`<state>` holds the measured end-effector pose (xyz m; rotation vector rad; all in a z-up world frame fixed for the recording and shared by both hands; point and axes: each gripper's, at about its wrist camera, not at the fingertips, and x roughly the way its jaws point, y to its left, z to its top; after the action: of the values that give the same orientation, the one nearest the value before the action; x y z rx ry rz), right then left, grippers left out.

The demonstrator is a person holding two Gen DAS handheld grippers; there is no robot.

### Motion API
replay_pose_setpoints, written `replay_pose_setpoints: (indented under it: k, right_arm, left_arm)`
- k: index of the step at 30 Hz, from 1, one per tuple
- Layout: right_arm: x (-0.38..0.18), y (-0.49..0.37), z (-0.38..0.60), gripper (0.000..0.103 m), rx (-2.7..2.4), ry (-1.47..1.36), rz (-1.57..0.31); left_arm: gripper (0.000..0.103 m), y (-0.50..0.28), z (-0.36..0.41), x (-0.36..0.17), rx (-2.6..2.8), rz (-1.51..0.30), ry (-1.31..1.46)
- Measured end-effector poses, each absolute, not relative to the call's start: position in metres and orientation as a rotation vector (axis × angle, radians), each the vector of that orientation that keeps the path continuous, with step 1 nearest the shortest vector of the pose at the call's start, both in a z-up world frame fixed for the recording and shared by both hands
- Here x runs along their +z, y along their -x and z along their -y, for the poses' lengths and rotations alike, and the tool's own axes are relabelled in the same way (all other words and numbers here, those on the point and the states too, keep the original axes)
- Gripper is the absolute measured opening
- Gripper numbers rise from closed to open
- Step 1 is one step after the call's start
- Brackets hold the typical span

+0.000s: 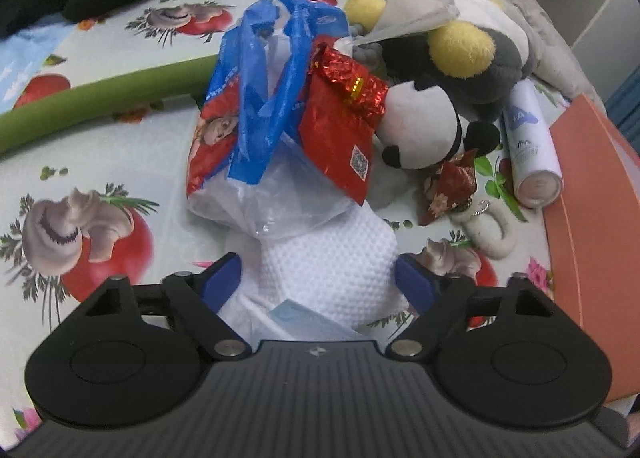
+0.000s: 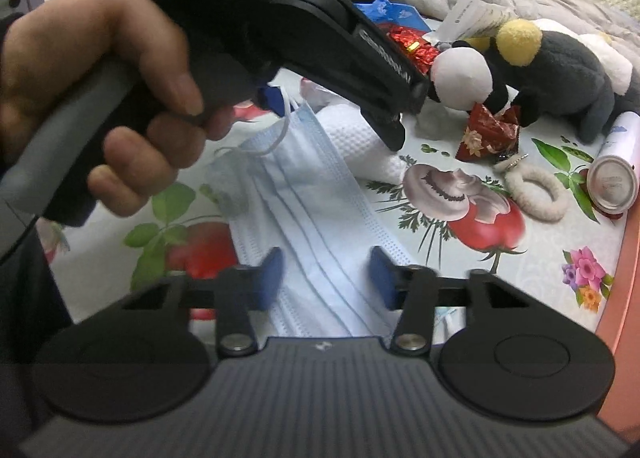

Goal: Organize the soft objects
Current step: 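Close the left tool on the white waffle towel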

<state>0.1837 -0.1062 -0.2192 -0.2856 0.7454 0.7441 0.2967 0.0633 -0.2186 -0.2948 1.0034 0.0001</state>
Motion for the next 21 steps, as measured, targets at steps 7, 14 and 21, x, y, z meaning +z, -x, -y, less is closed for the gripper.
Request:
replay_pose_setpoints:
  k: [7, 14, 21]
  right_arm:
    - [-0.217, -0.176, 0.113, 0.010, 0.697, 0.292, -0.752]
    - [-0.207, -0.164, 0.133, 0.007, 0.579, 0.279, -0.761]
    - [-0.195, -0.148, 0.159, 0.007, 0.463, 0.202, -0.771]
  left_arm:
    - [0.019, -0.291, -0.060, -0.217, -0.011, -1.014, 0.289]
    - [0.011, -0.266, -0.062, -0.200, -0.049, -0.972, 0.349]
    - [0.011, -0.235, -0.057, -0.173, -0.081, -0.926, 0.338]
